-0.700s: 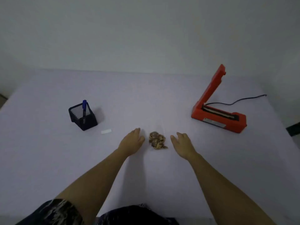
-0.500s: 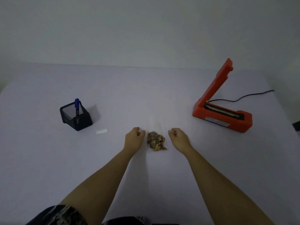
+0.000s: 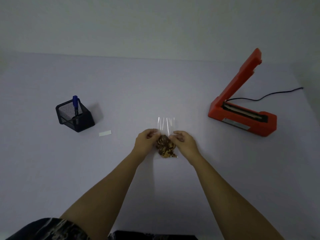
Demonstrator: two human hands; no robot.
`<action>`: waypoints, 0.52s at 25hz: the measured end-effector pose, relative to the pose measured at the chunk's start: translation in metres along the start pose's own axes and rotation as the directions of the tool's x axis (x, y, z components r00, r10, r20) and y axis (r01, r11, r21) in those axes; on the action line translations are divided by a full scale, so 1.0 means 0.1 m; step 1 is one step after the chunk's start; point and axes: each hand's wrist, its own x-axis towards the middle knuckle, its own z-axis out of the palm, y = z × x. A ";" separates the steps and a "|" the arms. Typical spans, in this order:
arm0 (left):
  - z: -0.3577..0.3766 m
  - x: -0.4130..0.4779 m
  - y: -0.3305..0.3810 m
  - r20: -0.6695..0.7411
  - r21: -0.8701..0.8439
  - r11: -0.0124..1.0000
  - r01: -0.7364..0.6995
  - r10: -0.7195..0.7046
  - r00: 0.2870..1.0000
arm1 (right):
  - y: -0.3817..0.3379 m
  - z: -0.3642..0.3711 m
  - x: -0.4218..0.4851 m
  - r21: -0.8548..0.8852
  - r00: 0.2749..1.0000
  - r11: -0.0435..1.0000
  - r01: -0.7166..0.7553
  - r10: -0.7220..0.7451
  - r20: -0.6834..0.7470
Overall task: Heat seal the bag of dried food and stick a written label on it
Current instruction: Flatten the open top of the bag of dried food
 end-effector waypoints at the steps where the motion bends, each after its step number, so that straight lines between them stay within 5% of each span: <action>1: -0.02 -0.02 0.00 0.042 -0.044 0.999 -0.004 0.006 0.999 | 0.01 -0.01 -0.02 0.024 1.000 1.000 0.005 -0.006 0.009; 6: -0.13 -0.10 -0.05 0.205 -0.045 0.996 -0.076 0.084 0.975 | 0.16 -0.05 -0.12 0.107 0.997 0.992 0.061 -0.066 0.049; 13: -0.22 -0.10 -0.07 0.256 -0.072 0.997 -0.025 0.043 0.966 | 0.19 -0.09 -0.17 0.115 0.992 0.988 0.101 -0.110 0.070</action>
